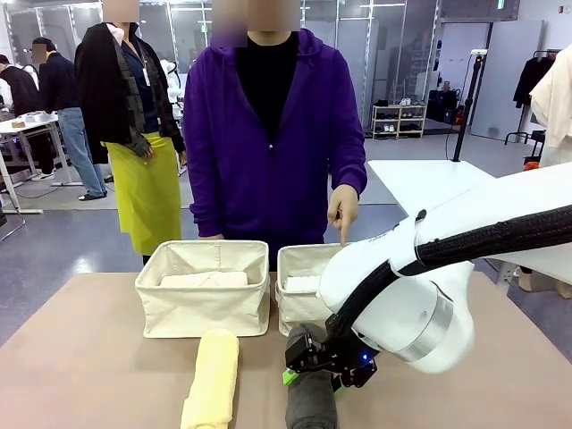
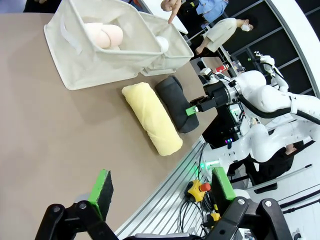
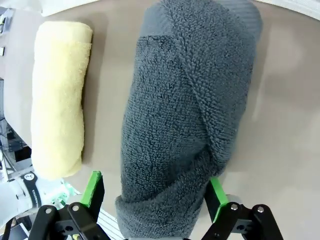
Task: Divide the towels into two baskets.
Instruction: Pick up one hotel-folded towel from the bottom of the table and place it in the Fabric basket indicated by the person.
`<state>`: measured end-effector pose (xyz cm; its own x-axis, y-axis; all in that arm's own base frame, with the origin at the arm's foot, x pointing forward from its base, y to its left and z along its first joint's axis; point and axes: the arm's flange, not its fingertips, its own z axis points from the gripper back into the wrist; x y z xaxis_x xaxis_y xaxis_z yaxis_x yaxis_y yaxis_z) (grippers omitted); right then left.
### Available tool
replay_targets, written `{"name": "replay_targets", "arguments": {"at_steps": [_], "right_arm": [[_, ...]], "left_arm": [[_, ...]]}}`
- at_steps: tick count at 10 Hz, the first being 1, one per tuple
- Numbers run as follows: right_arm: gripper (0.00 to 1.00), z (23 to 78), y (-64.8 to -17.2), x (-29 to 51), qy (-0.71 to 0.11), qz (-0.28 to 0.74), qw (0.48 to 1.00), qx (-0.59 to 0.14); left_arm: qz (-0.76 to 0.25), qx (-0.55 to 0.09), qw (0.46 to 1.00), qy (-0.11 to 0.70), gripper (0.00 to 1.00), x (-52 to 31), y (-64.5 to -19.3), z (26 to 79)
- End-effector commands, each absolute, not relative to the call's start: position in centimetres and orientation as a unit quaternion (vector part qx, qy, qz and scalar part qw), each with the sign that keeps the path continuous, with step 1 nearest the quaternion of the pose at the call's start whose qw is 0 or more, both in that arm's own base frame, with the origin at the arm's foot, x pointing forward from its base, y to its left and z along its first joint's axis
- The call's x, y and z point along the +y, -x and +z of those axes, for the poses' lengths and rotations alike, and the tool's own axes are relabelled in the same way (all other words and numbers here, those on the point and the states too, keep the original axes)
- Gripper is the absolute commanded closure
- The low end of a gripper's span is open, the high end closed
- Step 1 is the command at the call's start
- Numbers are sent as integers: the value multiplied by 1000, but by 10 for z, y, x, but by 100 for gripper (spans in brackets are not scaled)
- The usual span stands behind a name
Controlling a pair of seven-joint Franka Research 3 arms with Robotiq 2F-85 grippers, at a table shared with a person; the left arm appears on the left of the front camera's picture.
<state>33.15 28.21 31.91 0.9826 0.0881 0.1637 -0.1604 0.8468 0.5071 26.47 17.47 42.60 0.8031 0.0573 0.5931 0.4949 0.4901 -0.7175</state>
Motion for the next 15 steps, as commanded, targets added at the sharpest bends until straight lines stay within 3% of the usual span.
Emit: {"name": "replay_targets", "arguments": {"at_steps": [1,9,11,15], "right_arm": [[3,310,-333,284,-263,68,960,-73],[83,316,-331,276,-243,76,965,-58],[83,356,-318,266,-242,123,962,-36],[83,434,-290,248,-146,355,923,-35]], "left_arm": [[-137,-284,816,485,0,177,-263,428],[-137,-284,816,485,0,177,-263,428],[-137,-284,816,485,0,177,-263,428],[-137,-284,816,485,0,177,-263,428]]}}
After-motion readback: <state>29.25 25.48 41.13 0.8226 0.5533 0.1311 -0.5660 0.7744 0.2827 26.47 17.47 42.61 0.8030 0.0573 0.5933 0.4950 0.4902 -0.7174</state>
